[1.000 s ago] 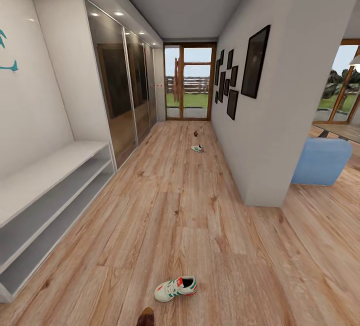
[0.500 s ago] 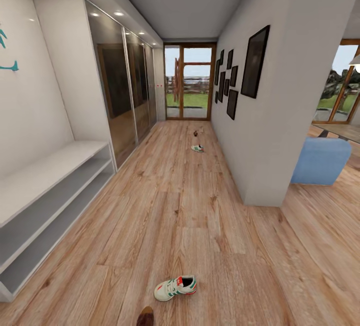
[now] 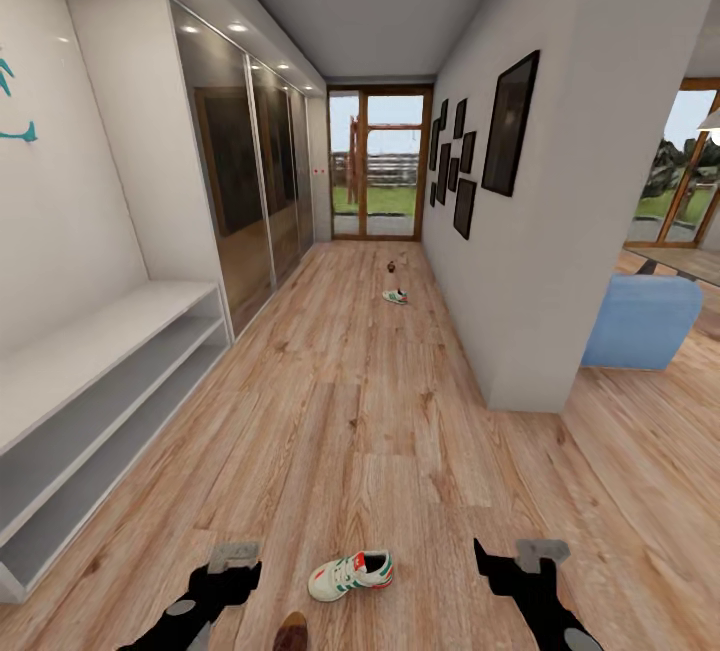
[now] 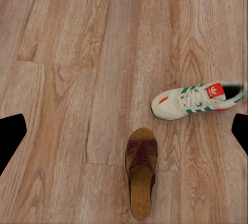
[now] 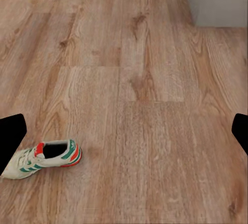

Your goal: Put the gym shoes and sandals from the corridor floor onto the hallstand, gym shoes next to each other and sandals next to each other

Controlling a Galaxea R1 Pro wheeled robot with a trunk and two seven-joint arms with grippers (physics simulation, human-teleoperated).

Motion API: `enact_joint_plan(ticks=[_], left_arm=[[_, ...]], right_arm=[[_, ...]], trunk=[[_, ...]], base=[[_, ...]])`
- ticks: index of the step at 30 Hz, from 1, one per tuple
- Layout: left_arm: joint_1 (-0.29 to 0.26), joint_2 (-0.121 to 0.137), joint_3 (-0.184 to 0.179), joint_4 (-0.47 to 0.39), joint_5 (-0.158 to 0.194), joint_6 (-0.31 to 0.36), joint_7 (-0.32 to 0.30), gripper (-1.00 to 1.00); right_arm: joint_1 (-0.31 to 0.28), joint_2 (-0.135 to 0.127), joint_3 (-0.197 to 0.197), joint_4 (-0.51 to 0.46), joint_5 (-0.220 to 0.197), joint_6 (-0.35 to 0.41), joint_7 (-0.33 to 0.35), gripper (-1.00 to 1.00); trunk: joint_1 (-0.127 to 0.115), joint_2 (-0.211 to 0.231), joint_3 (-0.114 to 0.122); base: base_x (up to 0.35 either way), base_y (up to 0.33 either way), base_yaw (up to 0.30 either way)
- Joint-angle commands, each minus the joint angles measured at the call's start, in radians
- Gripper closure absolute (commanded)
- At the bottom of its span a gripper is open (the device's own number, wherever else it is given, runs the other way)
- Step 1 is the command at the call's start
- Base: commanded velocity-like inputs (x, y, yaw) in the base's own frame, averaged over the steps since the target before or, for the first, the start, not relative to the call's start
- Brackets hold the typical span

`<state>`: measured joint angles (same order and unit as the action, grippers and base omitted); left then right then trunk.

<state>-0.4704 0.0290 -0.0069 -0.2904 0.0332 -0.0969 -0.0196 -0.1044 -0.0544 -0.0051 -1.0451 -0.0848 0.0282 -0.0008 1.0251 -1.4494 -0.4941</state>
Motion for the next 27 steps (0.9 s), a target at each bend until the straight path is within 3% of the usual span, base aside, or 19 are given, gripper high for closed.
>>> enact_joint_plan(ticks=[1,5,6,17,27], left_arm=[[-0.013,-0.001,-0.001,0.000,0.003,0.015,-0.006,-1.00],[-0.039,-0.003,-0.003,0.001,0.001,0.053,-0.015,-1.00],[-0.044,-0.003,-0.006,0.006,-0.005,0.066,-0.022,-1.00],[-0.043,-0.003,-0.035,0.007,-0.029,0.006,-0.022,-1.00],[-0.044,-0.003,-0.036,0.001,-0.025,0.011,-0.023,-1.00]], right_arm=[[-0.026,0.000,0.000,-0.013,-0.004,0.040,-0.001,-1.00],[-0.120,0.000,0.000,-0.032,0.008,0.145,-0.002,-1.00],[-0.208,-0.001,-0.001,-0.034,0.010,0.214,0.005,-1.00],[-0.242,-0.003,0.005,0.002,0.013,0.239,0.006,-1.00],[-0.242,-0.004,0.003,0.010,0.016,0.239,0.005,-1.00]], trunk=[[0.000,-0.001,-0.001],[0.000,-0.001,-0.001],[0.000,-0.001,-0.001],[0.000,-0.001,-0.001],[0.038,-0.071,-0.033]], base=[[0.000,0.000,0.000],[0.000,0.000,0.000],[0.000,0.000,0.000],[0.000,0.000,0.000],[0.000,0.000,0.000]])
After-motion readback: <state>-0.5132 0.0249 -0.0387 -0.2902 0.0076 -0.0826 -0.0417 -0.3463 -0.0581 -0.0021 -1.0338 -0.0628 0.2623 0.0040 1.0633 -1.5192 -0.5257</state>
